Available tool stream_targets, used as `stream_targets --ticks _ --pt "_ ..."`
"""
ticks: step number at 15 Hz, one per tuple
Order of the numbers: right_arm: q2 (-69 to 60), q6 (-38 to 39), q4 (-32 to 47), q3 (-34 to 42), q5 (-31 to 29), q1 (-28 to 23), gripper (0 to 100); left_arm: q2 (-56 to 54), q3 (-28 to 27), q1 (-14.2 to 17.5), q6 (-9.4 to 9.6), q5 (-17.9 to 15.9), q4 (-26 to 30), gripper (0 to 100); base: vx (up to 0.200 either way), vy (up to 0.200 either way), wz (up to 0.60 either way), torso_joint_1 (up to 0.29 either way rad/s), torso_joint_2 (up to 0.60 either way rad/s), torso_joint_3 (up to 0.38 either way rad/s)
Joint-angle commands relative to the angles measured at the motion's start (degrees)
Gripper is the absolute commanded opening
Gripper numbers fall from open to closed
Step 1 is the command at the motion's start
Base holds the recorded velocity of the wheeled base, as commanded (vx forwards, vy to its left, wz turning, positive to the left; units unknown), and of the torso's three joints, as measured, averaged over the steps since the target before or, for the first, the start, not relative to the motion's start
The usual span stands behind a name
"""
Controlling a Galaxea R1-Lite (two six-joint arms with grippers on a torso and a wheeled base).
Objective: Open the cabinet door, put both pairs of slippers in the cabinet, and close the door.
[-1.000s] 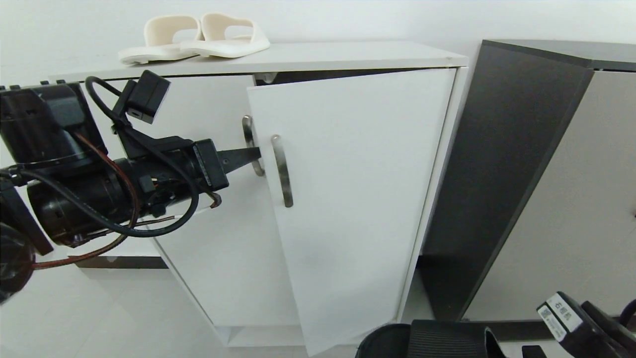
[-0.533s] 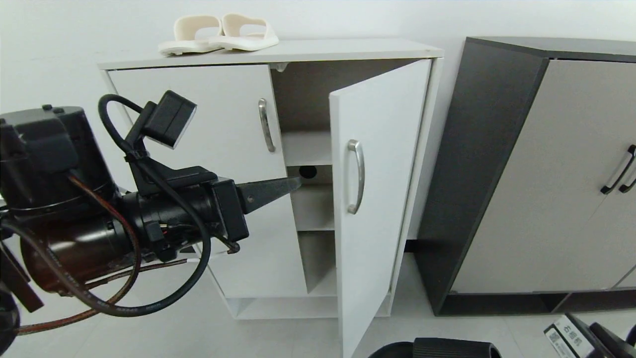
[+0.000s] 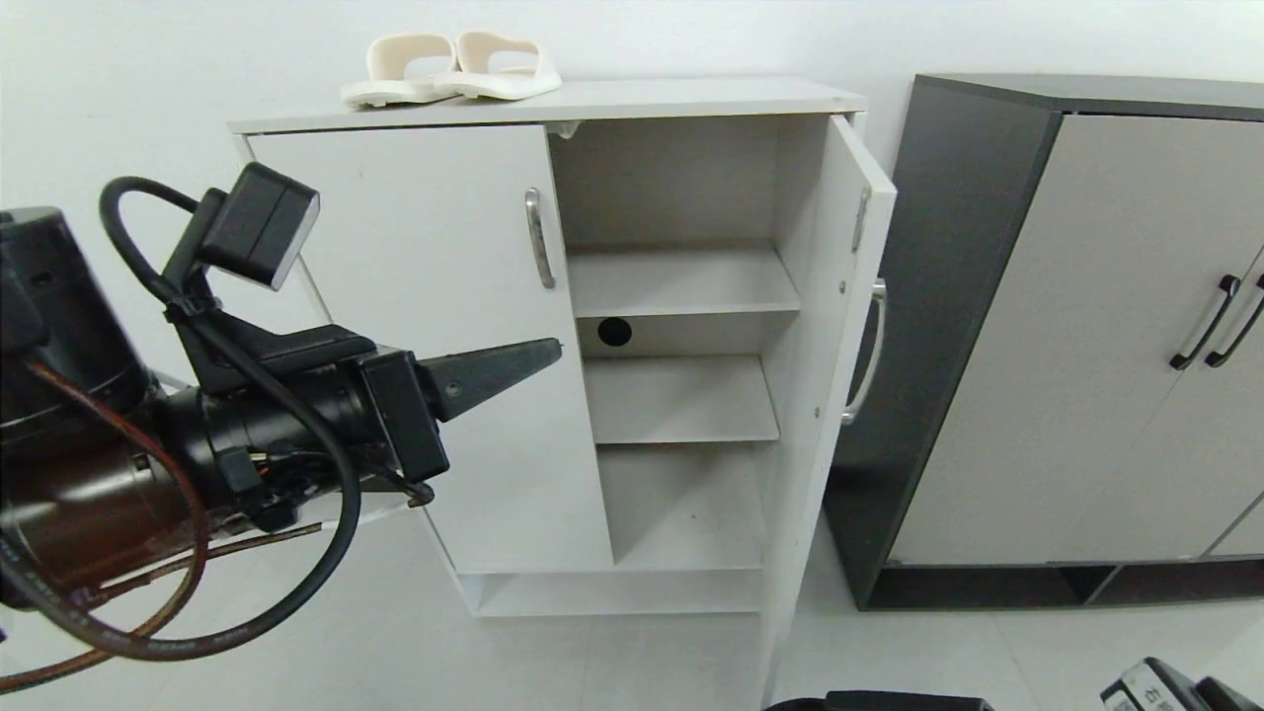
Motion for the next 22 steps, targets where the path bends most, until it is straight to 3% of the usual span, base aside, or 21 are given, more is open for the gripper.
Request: stream_targets --ticks 1,2,3,5,6,7,8,9,11,12,14,16,17,19,22 --pt "4.5 1.6 -0.1 -3.7 -0.5 1.4 0 -1.2 1.8 1.7 0.09 2.8 0.0 0 0.000 0.000 0.00 0.000 0.00 0.000" --pt "8.3 5.9 -0.3 -7.4 -1.8 3.6 0 -2.4 3.2 2.7 0.18 5.5 0.0 0 0.000 0.000 0.00 0.000 0.00 0.000" --pt "11.9 10.7 -0.2 -11.8 -7.1 6.9 0 -4.0 4.5 3.4 0.18 7.5 0.0 0 0.000 0.000 0.00 0.000 0.00 0.000" --pt "18.8 14.3 -0.3 -18.6 -20.0 12.2 0 -6.9 5.4 5.5 0.09 9.6 0.3 0 0.000 0.000 0.00 0.000 0.00 0.000" --pt "26.1 14.9 -0.3 -24.9 -31.9 13.6 0 -9.9 6.2 8.9 0.09 10.7 0.5 0 0.000 0.000 0.00 0.000 0.00 0.000" --pt "28.4 15.0 -0.4 -26.6 -35.0 13.6 0 -11.2 6.4 10.2 0.09 10.8 0.8 0 0.000 0.000 0.00 0.000 0.00 0.000" --pt "33.2 15.8 -0.2 -31.0 -41.3 12.1 0 -15.2 6.5 13.1 0.18 12.3 4.7 0 0.000 0.000 0.00 0.000 0.00 0.000" --pt "36.0 16.2 -0.2 -33.5 -44.8 9.8 0 -19.1 6.5 13.7 0.36 14.0 10.6 0 0.000 0.000 0.00 0.000 0.00 0.000" --pt "39.1 16.1 -0.2 -35.8 -48.2 5.6 0 -25.2 6.7 13.8 1.76 16.7 19.6 0 0.000 0.000 0.00 0.000 0.00 0.000" --pt "40.9 14.5 -0.3 -37.1 -48.8 1.1 0 -30.6 7.1 13.8 2.73 20.5 25.5 0 0.000 0.000 0.00 0.000 0.00 0.000" --pt "43.2 12.3 -0.5 -39.4 -49.4 -3.3 0 -36.3 9.4 13.8 3.43 25.3 28.7 0 0.000 0.000 0.00 0.000 0.00 0.000" --pt "44.7 11.7 -0.2 -42.3 -49.8 -6.1 0 -43.5 13.0 13.8 6.33 33.2 34.2 0 0.000 0.000 0.00 0.000 0.00 0.000" --pt "45.3 11.7 -0.1 -43.0 -50.0 -7.0 0 -46.8 13.8 14.2 6.60 35.6 37.9 0 0.000 0.000 0.00 0.000 0.00 0.000" --pt "46.3 11.7 0.1 -43.4 -52.5 -8.5 0 -53.1 15.7 20.1 6.68 36.2 43.9 0 0.000 0.000 0.00 0.000 0.00 0.000" --pt "46.9 11.7 0.5 -43.3 -57.6 -9.1 0 -57.3 16.8 26.0 7.65 36.2 47.4 0 0.000 0.000 0.00 0.000 0.00 0.000"
